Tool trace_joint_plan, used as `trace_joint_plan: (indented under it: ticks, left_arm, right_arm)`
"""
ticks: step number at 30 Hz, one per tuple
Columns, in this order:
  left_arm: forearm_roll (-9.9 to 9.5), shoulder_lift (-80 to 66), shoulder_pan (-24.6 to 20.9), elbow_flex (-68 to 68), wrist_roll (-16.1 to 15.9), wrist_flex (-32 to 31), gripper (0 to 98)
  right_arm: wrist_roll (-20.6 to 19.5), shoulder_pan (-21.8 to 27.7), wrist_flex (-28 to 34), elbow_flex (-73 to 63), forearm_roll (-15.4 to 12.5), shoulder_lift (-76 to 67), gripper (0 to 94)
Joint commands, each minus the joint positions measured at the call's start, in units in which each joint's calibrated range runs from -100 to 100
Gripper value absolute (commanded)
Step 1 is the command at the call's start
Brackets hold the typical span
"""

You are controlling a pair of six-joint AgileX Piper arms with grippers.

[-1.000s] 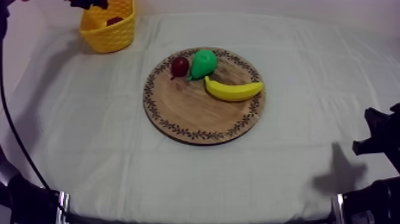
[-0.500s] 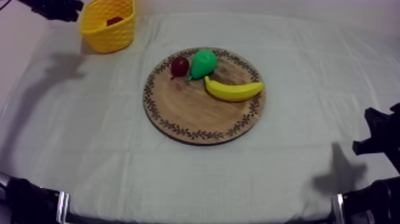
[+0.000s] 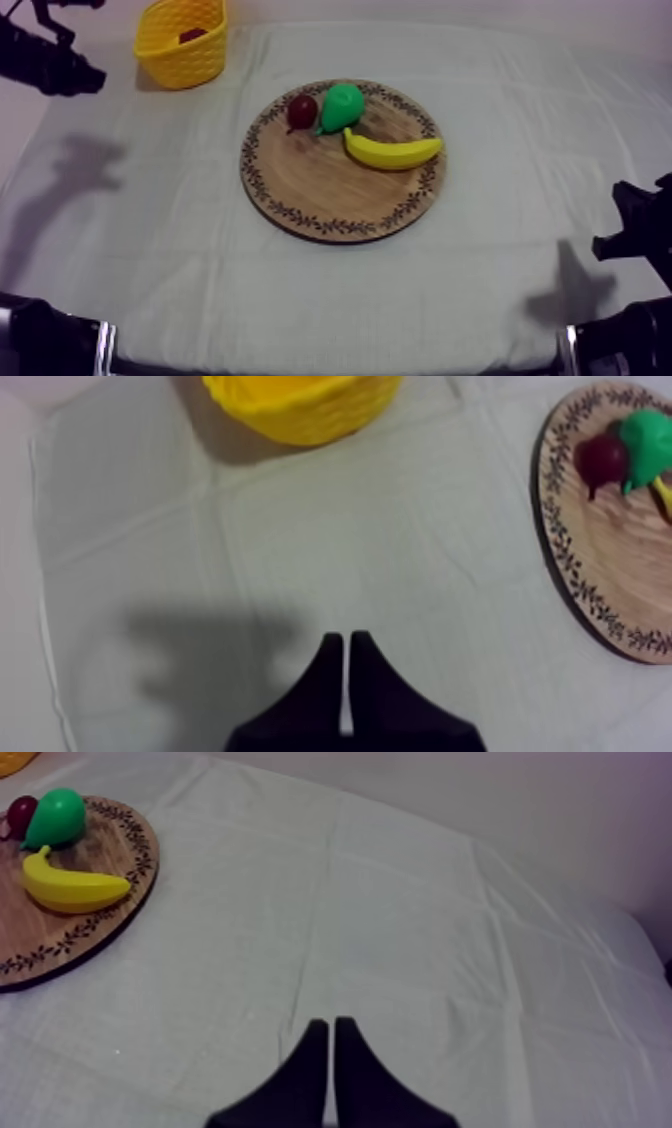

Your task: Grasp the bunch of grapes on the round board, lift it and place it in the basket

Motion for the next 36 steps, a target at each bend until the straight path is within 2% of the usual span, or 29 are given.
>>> trace_joint_plan:
  ticks: [1, 6, 14, 22, 28, 32, 36]
  left_arm:
    - [-0.02, -7.14, 0.67, 8.63, -0.25, -2.25, 0.1]
    - [-0.21, -18.33, 4.01, 20.16, -0.84, -8.05, 0.1]
    - [-0.30, -30.30, 8.20, 36.11, 1.86, -17.74, 0.0]
    - [-0.55, -39.54, 8.30, 46.68, 2.98, -24.77, 0.0]
    - [-1.38, -46.89, 6.48, 52.87, 3.99, -26.43, 0.0]
    - [-2.97, -53.50, 5.55, 57.32, 5.62, -26.61, 0.0]
    - [-7.91, -62.47, 5.82, 58.78, 10.04, -22.37, 0.0]
  right_arm:
    - [0.00, 0.00, -0.11, -0.01, -0.01, 0.02, 0.3]
    - [0.00, 0.00, -0.11, -0.01, -0.01, 0.02, 0.3]
    - [0.01, 0.00, -0.11, -0.01, -0.01, 0.02, 0.3]
    - [0.01, 0.00, -0.11, -0.01, -0.01, 0.02, 0.3]
    - [0.01, 0.00, -0.11, -0.01, -0.01, 0.02, 0.3]
    - [0.01, 0.00, -0.11, -0.01, -0.01, 0.02, 0.3]
    - [-0.01, 0.00, -0.11, -0.01, -0.01, 0.02, 0.3]
